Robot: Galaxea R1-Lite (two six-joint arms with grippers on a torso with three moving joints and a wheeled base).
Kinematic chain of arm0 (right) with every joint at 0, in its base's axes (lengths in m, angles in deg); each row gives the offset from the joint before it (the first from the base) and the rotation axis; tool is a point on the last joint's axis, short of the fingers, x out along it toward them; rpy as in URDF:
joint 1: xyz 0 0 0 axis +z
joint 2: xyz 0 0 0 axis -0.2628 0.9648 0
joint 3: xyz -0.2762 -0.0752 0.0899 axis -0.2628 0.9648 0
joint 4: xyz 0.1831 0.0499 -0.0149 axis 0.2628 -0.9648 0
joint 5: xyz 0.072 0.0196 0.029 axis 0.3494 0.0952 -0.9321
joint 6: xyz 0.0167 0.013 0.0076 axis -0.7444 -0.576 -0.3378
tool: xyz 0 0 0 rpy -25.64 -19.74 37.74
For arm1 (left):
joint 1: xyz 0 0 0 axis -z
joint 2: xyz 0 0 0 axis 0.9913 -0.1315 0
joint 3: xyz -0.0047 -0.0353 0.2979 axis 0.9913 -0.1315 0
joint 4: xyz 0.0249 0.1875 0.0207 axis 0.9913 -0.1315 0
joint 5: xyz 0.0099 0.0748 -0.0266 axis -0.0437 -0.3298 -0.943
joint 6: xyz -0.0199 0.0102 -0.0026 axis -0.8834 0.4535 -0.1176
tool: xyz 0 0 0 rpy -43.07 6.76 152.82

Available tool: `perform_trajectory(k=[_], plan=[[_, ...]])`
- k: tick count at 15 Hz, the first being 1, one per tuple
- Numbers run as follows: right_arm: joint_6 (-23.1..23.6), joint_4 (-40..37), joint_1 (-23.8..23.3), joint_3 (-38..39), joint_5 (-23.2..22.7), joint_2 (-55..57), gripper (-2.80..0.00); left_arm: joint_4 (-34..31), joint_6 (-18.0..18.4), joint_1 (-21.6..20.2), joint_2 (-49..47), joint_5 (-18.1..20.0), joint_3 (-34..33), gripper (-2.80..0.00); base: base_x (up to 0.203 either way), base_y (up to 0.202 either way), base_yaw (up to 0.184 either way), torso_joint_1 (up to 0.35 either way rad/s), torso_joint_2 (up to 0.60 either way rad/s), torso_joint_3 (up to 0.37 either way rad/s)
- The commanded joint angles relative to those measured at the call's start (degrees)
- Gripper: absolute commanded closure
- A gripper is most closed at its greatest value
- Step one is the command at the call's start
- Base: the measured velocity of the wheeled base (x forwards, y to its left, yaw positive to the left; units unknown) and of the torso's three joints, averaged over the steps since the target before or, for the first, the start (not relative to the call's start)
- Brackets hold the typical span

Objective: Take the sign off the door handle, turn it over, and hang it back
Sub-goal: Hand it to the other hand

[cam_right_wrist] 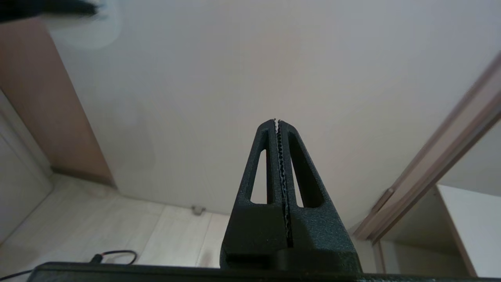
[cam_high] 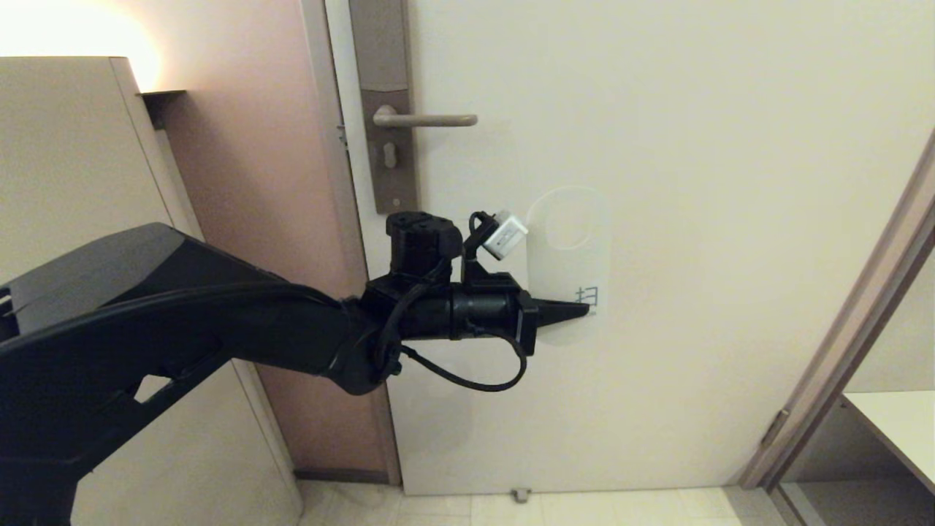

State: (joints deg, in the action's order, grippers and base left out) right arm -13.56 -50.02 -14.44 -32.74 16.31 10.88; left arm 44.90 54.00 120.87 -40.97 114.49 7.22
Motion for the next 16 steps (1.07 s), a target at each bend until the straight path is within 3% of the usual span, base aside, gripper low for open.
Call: perform_trajectory(k=[1,6,9,12,16], plan=[[-0.3,2.7,0.0,-1.9,-0.2,13.2,0.0,0.2,-0.1,-0.1,0.3,1.3,0.0,0.0,0.0,0.0,0.0,0.0,0.0,0.0],[-6.5,17.8,-0.5,-4.8,-0.9,32.9,0.0,1.1,-2.1,-0.1,0.4,5.2,0.1,0.0,0.0,0.0,0.0,0.0,0.0,0.0],[-8.1,22.6,-0.8,-11.1,-1.6,42.0,0.0,1.2,-2.6,0.0,0.5,7.4,0.1,0.0,0.0,0.0,0.0,0.0,0.0,0.0],[-8.0,23.3,-0.8,-16.1,-8.3,45.0,0.0,2.0,-3.7,0.4,0.4,8.3,0.2,0.0,0.0,0.0,0.0,0.0,0.0,0.0],[-6.5,23.3,-0.7,-17.3,-19.5,45.1,0.0,2.2,-3.7,0.5,0.1,9.9,0.1,0.0,0.0,0.0,0.0,0.0,0.0,0.0]])
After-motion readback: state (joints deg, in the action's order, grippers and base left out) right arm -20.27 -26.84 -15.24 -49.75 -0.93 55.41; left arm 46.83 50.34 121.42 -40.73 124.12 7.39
